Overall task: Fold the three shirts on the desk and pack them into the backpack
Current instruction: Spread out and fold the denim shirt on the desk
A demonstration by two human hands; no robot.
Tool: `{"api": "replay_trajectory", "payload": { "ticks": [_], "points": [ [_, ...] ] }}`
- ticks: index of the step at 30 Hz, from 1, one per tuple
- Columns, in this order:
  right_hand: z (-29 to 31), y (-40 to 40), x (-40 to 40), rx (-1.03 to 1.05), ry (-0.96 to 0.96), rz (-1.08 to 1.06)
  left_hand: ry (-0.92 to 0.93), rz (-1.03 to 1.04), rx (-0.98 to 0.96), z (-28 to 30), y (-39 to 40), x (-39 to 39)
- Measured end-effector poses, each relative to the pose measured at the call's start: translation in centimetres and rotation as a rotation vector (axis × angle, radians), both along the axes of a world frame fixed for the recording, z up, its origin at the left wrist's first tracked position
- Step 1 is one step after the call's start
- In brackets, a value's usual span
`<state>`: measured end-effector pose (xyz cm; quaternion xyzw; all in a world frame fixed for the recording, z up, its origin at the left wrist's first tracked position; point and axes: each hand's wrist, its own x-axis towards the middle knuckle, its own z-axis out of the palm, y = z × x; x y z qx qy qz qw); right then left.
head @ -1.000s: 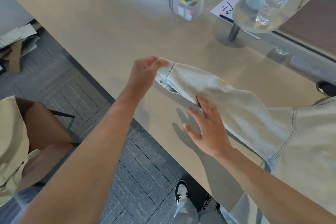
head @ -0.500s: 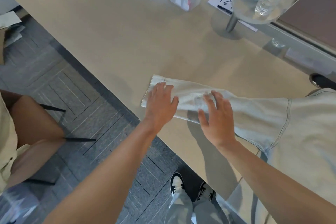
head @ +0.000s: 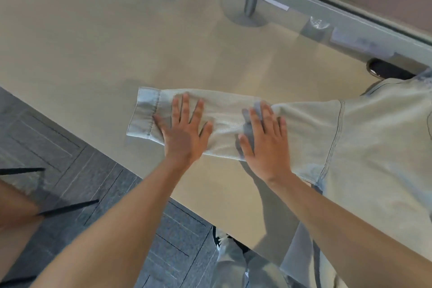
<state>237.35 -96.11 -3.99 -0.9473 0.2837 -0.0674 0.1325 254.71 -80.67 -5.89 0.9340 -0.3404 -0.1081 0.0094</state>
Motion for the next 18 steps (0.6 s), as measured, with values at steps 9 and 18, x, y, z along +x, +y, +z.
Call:
{"api": "replay_trajectory", "payload": {
  "ticks": [9,18],
  "points": [
    [-1.8,-2.6,-4.4,-0.022,0.244,-0.254,0.004,-0.077,-0.042,1.5,-6.8,-5.4],
    [-1.5,-3.8,-5.6,0.078,0.214,-0.226,0.065,-0.098,0.065,0.8,-9.0,-2.3]
  ]
}}
